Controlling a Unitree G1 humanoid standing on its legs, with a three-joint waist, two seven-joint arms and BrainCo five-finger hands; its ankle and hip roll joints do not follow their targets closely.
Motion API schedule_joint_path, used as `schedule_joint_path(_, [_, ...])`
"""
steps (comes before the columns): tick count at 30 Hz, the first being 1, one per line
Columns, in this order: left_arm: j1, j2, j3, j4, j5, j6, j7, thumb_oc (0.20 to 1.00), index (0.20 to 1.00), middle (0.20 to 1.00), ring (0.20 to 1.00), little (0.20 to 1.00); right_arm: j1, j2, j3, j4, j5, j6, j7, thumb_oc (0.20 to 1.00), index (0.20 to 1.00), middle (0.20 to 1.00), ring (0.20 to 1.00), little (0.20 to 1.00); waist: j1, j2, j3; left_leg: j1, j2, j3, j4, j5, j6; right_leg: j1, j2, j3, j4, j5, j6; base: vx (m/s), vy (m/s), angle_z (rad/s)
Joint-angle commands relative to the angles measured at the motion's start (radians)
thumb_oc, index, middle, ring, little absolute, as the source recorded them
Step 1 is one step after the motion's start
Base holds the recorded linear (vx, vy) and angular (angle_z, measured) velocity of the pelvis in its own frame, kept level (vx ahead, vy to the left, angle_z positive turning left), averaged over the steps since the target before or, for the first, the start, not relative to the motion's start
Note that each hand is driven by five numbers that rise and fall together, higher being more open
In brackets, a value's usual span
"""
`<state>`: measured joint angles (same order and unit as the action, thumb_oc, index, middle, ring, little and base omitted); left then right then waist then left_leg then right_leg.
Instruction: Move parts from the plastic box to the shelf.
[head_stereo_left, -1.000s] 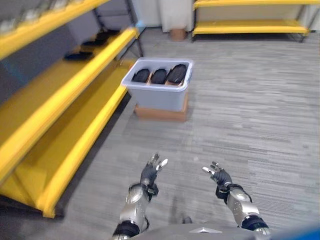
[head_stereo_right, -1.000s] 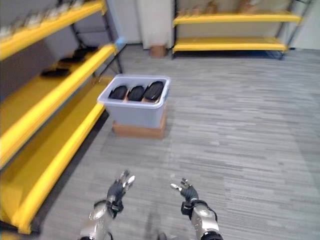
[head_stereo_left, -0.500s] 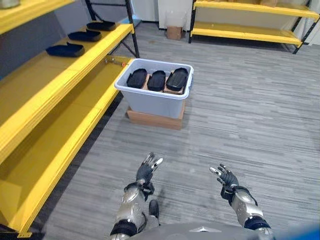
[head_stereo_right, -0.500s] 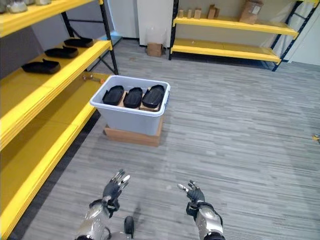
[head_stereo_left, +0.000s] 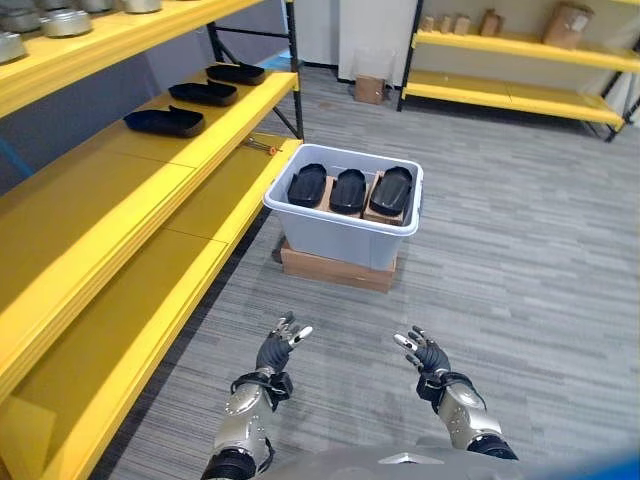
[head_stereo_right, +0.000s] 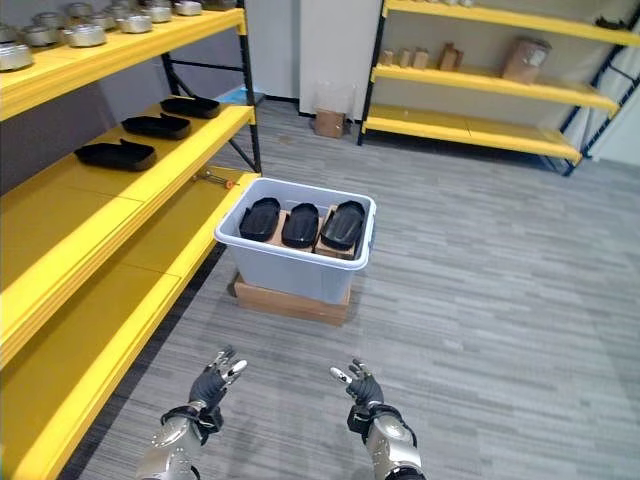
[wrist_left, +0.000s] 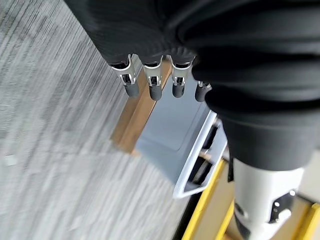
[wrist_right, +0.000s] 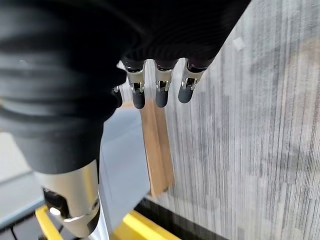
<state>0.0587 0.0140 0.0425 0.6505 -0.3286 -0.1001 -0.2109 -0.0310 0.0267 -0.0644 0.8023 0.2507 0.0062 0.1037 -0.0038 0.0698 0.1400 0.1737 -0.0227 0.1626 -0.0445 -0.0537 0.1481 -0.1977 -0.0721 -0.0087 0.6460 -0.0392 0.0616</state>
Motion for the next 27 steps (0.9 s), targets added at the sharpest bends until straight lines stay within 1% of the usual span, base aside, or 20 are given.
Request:
schedule_joint_path(1, [-0.060, -0.001, -0.006, -0.038, 0.003, -0.045, 0.001, 1.000, 1.000, 1.000, 1.000, 1.000, -0.031, 0.000, -0.016, -0.047, 0.005, -0.035, 0.015, 1.000, 1.000, 1.000, 1.000, 1.000, -0.039, 0.013, 0.066, 0.044, 0.033, -0.040, -0.043, 0.082, -0.171, 0.070, 0.113, -0.079, -0.174, 0.077, -0.055, 0.11, 0.058, 0.04])
schedule_joint_path(2, [-0.062, 0.003, -0.011, -0.039, -0.002, -0.045, 0.002, 1.000, 1.000, 1.000, 1.000, 1.000, -0.035, 0.002, -0.011, -0.047, 0.010, -0.031, 0.017, 1.000, 1.000, 1.000, 1.000, 1.000, -0.050, 0.007, 0.086, 0.056, 0.020, -0.032, -0.043, 0.079, -0.173, 0.050, 0.115, -0.114, -0.251, 0.082, -0.053, 0.09, 0.031, 0.43])
schedule_joint_path(3, [-0.060, 0.002, -0.011, -0.042, 0.001, -0.044, 0.001, 1.000, 1.000, 1.000, 1.000, 1.000, -0.036, 0.003, -0.011, -0.041, 0.011, -0.032, 0.016, 1.000, 1.000, 1.000, 1.000, 1.000, -0.055, 0.005, 0.091, 0.063, 0.014, -0.032, -0.043, 0.075, -0.174, 0.046, 0.120, -0.138, -0.325, 0.089, -0.051, 0.16, 0.034, 0.42])
schedule_joint_path(4, [-0.058, 0.002, -0.009, -0.045, 0.003, -0.044, 0.001, 1.000, 1.000, 1.000, 1.000, 1.000, -0.037, 0.006, -0.008, -0.038, 0.011, -0.031, 0.016, 1.000, 1.000, 1.000, 1.000, 1.000, -0.057, 0.002, 0.093, 0.069, 0.008, -0.028, -0.043, 0.072, -0.175, 0.039, 0.116, -0.154, -0.394, 0.095, -0.053, 0.15, 0.013, 0.13])
schedule_joint_path(5, [-0.055, 0.002, -0.004, -0.043, 0.003, -0.045, 0.001, 1.000, 1.000, 1.000, 1.000, 1.000, -0.039, 0.009, -0.004, -0.038, 0.011, -0.030, 0.016, 1.000, 1.000, 1.000, 1.000, 1.000, -0.058, 0.005, 0.095, 0.080, 0.011, -0.025, -0.043, 0.066, -0.177, 0.030, 0.112, -0.159, -0.428, 0.084, -0.052, 0.22, -0.037, -0.15])
schedule_joint_path(6, [-0.055, 0.005, 0.006, -0.034, 0.001, -0.047, 0.000, 1.000, 1.000, 1.000, 1.000, 1.000, -0.045, 0.012, 0.005, -0.043, 0.007, -0.032, 0.016, 1.000, 1.000, 1.000, 1.000, 1.000, -0.057, 0.008, 0.088, 0.089, 0.013, -0.024, -0.043, 0.065, -0.181, 0.023, 0.107, -0.182, -0.534, 0.091, -0.050, 0.22, -0.067, -0.08])
schedule_joint_path(7, [-0.055, 0.003, 0.012, -0.023, 0.000, -0.049, -0.001, 1.000, 1.000, 1.000, 1.000, 1.000, -0.049, 0.016, 0.006, -0.043, 0.006, -0.033, 0.012, 1.000, 1.000, 1.000, 1.000, 1.000, -0.059, 0.009, 0.080, 0.091, 0.014, -0.025, -0.043, 0.063, -0.183, 0.031, 0.103, -0.186, -0.585, 0.097, -0.052, 0.25, -0.132, 0.05])
schedule_joint_path(8, [-0.055, 0.001, 0.014, -0.012, -0.001, -0.053, -0.003, 1.000, 1.000, 1.000, 1.000, 1.000, -0.044, 0.022, 0.002, -0.047, -0.001, -0.035, 0.008, 1.000, 1.000, 1.000, 1.000, 1.000, -0.057, 0.000, 0.055, 0.090, 0.001, -0.031, -0.043, 0.069, -0.178, 0.071, 0.096, -0.178, -0.624, 0.110, -0.062, 0.29, -0.135, 0.24])
schedule_joint_path(9, [-0.054, -0.007, 0.014, -0.005, 0.005, -0.055, -0.005, 1.000, 1.000, 1.000, 1.000, 1.000, -0.042, 0.016, -0.011, -0.043, -0.003, -0.041, 0.001, 1.000, 1.000, 1.000, 1.000, 1.000, -0.059, 0.004, 0.021, 0.095, 0.002, -0.036, -0.043, 0.076, -0.168, 0.097, 0.098, -0.157, -0.636, 0.125, -0.060, 0.36, -0.159, 0.62])
schedule_joint_path(10, [-0.051, -0.016, 0.011, -0.008, -0.001, -0.054, -0.006, 1.000, 1.000, 1.000, 1.000, 1.000, -0.047, 0.009, -0.014, -0.054, 0.000, -0.041, -0.003, 1.000, 1.000, 1.000, 1.000, 1.000, -0.063, 0.015, 0.007, 0.094, 0.011, -0.040, -0.043, 0.081, -0.166, 0.112, 0.094, -0.173, -0.654, 0.122, -0.064, 0.34, -0.127, 0.54])
schedule_joint_path(13, [-0.054, -0.029, -0.004, -0.008, 0.000, -0.055, -0.010, 1.000, 1.000, 1.000, 1.000, 1.000, -0.053, -0.001, -0.018, -0.057, 0.002, -0.042, -0.009, 1.000, 1.000, 1.000, 1.000, 1.000, -0.064, 0.025, -0.009, 0.104, 0.021, -0.044, -0.043, 0.093, -0.167, 0.143, 0.100, -0.168, -0.674, 0.120, -0.067, 0.20, -0.076, 0.32])
schedule_joint_path(17, [-0.061, -0.042, -0.014, -0.007, 0.003, -0.054, -0.011, 1.000, 1.000, 1.000, 1.000, 1.000, -0.051, -0.007, -0.025, -0.059, 0.003, -0.044, -0.012, 1.000, 1.000, 1.000, 1.000, 1.000, -0.074, 0.026, -0.017, 0.115, 0.033, -0.048, -0.033, 0.100, -0.165, 0.159, 0.107, -0.152, -0.662, 0.118, -0.067, 0.20, -0.073, 0.01])
schedule_joint_path(20, [-0.062, -0.058, -0.015, -0.011, 0.007, -0.052, -0.006, 1.000, 1.000, 1.000, 1.000, 1.000, -0.041, -0.028, -0.033, -0.059, -0.001, -0.046, -0.017, 1.000, 1.000, 1.000, 1.000, 1.000, -0.077, -0.006, -0.019, 0.080, 0.037, -0.046, 0.128, 0.111, -0.184, 0.199, 0.095, -0.142, -0.653, 0.116, -0.071, 0.20, -0.135, 0.03])
schedule_joint_path(21, [-0.057, -0.060, -0.017, -0.014, 0.008, -0.051, -0.006, 1.000, 1.000, 1.000, 1.000, 1.000, -0.038, -0.033, -0.031, -0.064, -0.002, -0.044, -0.018, 1.000, 1.000, 1.000, 1.000, 1.000, -0.068, -0.034, -0.011, 0.038, 0.028, -0.045, 0.253, 0.113, -0.193, 0.225, 0.080, -0.137, -0.653, 0.115, -0.073, 0.14, -0.208, 0.09])
schedule_joint_path(22, [-0.051, -0.060, -0.018, -0.021, 0.008, -0.048, -0.005, 1.000, 1.000, 1.000, 1.000, 1.000, -0.032, -0.036, -0.030, -0.067, -0.004, -0.042, -0.018, 1.000, 1.000, 1.000, 1.000, 1.000, -0.050, -0.074, 0.004, -0.024, 0.008, -0.041, 0.410, 0.103, -0.213, 0.253, 0.054, -0.127, -0.652, 0.115, -0.074, 0.09, -0.162, 0.02])
schedule_joint_path(23, [-0.051, -0.059, -0.018, -0.021, 0.007, -0.048, -0.005, 1.000, 1.000, 1.000, 1.000, 1.000, -0.032, -0.035, -0.030, -0.067, -0.005, -0.042, -0.018, 1.000, 1.000, 1.000, 1.000, 1.000, -0.052, -0.068, 0.004, -0.034, 0.017, -0.044, 0.433, 0.087, -0.214, 0.253, 0.061, -0.131, -0.652, 0.112, -0.074, 0.05, -0.199, 0.00])
schedule_joint_path(24, [-0.048, -0.056, -0.016, -0.023, 0.008, -0.047, -0.004, 1.000, 1.000, 1.000, 1.000, 1.000, -0.022, -0.039, -0.026, -0.072, -0.005, -0.043, -0.020, 1.000, 1.000, 1.000, 1.000, 1.000, -0.029, -0.123, 0.032, -0.111, 0.000, -0.041, 0.578, 0.064, -0.246, 0.285, 0.024, -0.120, -0.651, 0.116, -0.069, 0.07, -0.266, -0.06])
schedule_joint_path(25, [-0.041, -0.048, -0.017, -0.022, 0.010, -0.042, -0.002, 1.000, 1.000, 1.000, 1.000, 1.000, -0.013, -0.048, -0.015, -0.070, -0.007, -0.042, -0.022, 1.000, 1.000, 1.000, 1.000, 1.000, 0.018, -0.193, 0.090, -0.235, -0.020, -0.038, 0.782, 0.016, -0.281, 0.350, -0.028, -0.106, -0.652, 0.116, -0.061, 0.05, -0.261, 0.13])
schedule_joint_path(26, [-0.043, -0.045, -0.017, -0.022, 0.010, -0.042, -0.002, 1.000, 1.000, 1.000, 1.000, 1.000, -0.014, -0.045, -0.016, -0.070, -0.007, -0.042, -0.022, 1.000, 1.000, 1.000, 1.000, 1.000, 0.018, -0.183, 0.097, -0.242, -0.007, -0.042, 0.810, 0.001, -0.282, 0.356, -0.015, -0.108, -0.654, 0.115, -0.063, 0.12, -0.164, 0.20])
schedule_joint_path(27, [-0.037, -0.035, -0.014, -0.013, 0.008, -0.040, -0.004, 1.000, 1.000, 1.000, 1.000, 1.000, -0.013, -0.051, -0.011, -0.068, -0.014, -0.041, -0.025, 1.000, 1.000, 1.000, 1.000, 1.000, 0.023, -0.187, 0.115, -0.275, 0.116, 0.000, 0.641, 0.001, -0.245, 0.395, -0.004, -0.111, -0.691, 0.110, -0.063, 0.15, 0.039, 0.07])
